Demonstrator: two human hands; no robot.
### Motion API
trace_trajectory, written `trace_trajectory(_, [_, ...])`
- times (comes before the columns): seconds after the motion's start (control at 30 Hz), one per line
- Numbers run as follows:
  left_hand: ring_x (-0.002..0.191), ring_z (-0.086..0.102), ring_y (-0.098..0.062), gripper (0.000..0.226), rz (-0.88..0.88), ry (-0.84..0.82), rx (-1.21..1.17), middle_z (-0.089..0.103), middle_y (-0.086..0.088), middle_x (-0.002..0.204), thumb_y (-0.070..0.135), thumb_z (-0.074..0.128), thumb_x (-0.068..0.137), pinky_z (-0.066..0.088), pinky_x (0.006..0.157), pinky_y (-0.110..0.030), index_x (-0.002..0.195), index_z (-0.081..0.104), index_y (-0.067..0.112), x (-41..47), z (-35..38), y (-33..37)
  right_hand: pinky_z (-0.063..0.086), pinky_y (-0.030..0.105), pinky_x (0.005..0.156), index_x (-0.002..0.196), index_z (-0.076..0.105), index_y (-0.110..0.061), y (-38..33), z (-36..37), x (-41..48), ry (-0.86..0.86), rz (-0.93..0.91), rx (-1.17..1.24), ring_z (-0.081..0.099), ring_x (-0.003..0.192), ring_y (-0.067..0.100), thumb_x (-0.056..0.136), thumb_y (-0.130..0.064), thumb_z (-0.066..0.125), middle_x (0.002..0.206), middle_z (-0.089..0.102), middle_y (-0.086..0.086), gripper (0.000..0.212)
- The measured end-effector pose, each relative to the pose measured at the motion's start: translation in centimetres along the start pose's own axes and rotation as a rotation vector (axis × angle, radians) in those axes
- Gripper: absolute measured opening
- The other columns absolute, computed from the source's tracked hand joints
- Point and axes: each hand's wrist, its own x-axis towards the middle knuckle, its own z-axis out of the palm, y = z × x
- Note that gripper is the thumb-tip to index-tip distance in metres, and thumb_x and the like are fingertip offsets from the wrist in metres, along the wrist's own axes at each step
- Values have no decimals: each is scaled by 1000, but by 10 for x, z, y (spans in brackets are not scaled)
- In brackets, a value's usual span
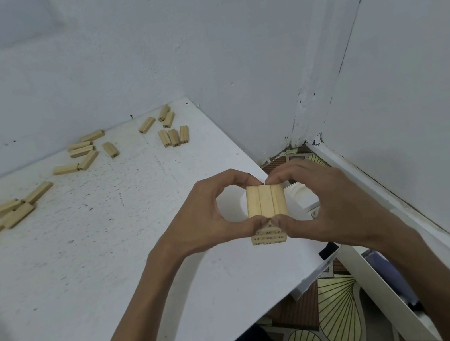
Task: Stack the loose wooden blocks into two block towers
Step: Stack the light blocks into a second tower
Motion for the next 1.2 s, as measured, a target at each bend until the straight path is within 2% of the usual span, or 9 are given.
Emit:
trace_trajectory(0.1, [118,63,-5,46,0,-5,2,72,16,116,31,84,73,30,94,1,115,69,24,-1,0,-1,53,31,91,124,61,-21,0,0,0,-2,0,-8,52,120,4,80,-56,68,124,59,-17,57])
trace_trajectory(0.4, [117,64,-11,52,6,-23,-46,72,13,115,46,76,71,37,95,-4,116,69,22,-1,1,-3,54,35,89,123,59,-23,0,2,0,-6,2,-18,55,117,9,80,-56,69,123,59,-17,55])
trace_trajectory(0.6, [118,64,-12,50,19,-25,-37,72,13,116,44,77,72,35,96,-3,116,69,23,0,1,-5,55,32,89,123,60,-21,1,2,0,-7,-6,-30,54,118,8,80,-56,68,123,59,-15,56])
trace_trajectory(0.8, [118,63,-12,51,28,-27,-23,71,14,117,44,80,73,36,95,-4,118,68,23,0,1,-9,54,34,88,123,60,-22,1,3,-2,-5,-2,-31,55,116,8,80,-55,69,122,60,-14,55])
trace_trajectory(0.93, [126,58,-9,61,47,-32,17,66,18,126,39,85,74,33,97,-2,130,63,26,-1,1,-10,53,36,93,131,56,-20,0,2,-1,-18,-8,-15,53,123,11,81,-53,72,131,56,-11,62])
trace_trajectory(1.03, [130,55,-9,68,36,-34,3,62,21,133,38,86,74,36,103,-17,136,58,31,-5,-3,-11,52,39,97,138,51,-22,-2,-3,-2,-43,21,-15,50,129,13,81,-56,72,139,52,-12,70])
trace_trajectory(1.1, [132,54,-9,71,27,-32,10,60,20,136,42,86,73,36,105,-28,137,57,33,-11,-8,-11,53,38,94,138,51,-25,-6,-7,-3,-53,29,-27,50,129,14,81,-61,70,139,51,-15,71])
trace_trajectory(1.2, [131,54,-8,69,-2,-16,33,59,21,138,52,82,73,37,107,-30,135,57,35,-23,-21,-9,53,38,93,134,53,-28,-16,-13,-2,-37,13,-88,51,125,11,81,-64,69,136,52,-17,66])
